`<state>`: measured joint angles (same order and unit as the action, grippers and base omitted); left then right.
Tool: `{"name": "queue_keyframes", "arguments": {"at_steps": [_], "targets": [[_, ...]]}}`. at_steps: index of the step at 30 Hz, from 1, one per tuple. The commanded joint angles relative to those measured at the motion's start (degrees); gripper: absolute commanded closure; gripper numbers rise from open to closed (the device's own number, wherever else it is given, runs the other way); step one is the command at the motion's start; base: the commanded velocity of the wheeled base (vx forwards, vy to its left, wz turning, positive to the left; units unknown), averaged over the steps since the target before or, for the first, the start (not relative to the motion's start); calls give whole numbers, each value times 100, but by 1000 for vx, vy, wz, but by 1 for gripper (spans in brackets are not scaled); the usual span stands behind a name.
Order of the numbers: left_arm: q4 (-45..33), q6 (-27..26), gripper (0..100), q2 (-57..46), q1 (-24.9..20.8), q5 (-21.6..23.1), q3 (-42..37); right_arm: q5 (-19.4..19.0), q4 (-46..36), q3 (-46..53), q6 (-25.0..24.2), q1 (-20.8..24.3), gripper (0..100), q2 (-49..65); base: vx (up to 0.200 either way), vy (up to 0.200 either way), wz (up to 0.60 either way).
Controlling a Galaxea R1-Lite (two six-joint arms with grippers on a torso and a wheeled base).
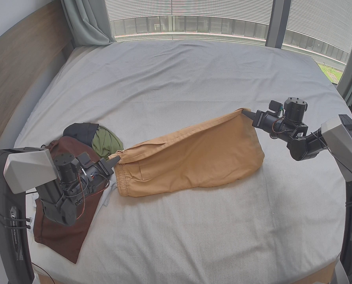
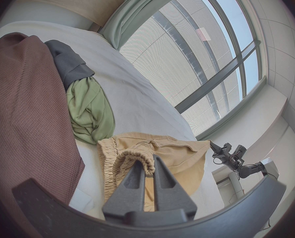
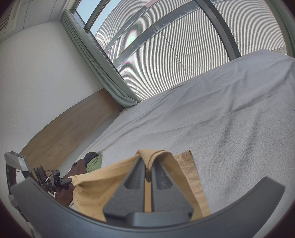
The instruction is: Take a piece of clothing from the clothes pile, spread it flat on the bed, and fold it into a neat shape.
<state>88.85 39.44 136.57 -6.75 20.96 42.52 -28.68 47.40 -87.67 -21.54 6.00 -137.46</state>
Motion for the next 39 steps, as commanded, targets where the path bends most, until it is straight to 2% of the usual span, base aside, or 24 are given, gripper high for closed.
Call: {"name": "queue_keyframes", "arguments": {"at_steps": [1,10,11,12,13,19,30,39], "targets": [[1,3,100,71,43,-4,28,47,6,-189,1,42,100,-228,0,0,0],[1,-15,100,107,43,-13,107,82,24,-206,1,121,100,-237,0,0,0],[1,-6,0,107,43,-21,107,82,24,-215,1,130,100,-246,0,0,0],[1,-6,0,107,43,-21,116,82,24,-215,1,130,100,-246,0,0,0],[1,-6,0,107,51,-21,178,82,24,-233,1,130,0,-255,0,0,0],[1,-6,0,89,43,-294,274,223,50,-268,1,130,0,-325,0,0,0],[1,-6,0,-60,-10,-303,213,232,165,189,1,200,0,-79,0,0,0],[1,38,0,-456,-37,-259,28,241,235,1464,1,279,0,545,0,0,0]]}}
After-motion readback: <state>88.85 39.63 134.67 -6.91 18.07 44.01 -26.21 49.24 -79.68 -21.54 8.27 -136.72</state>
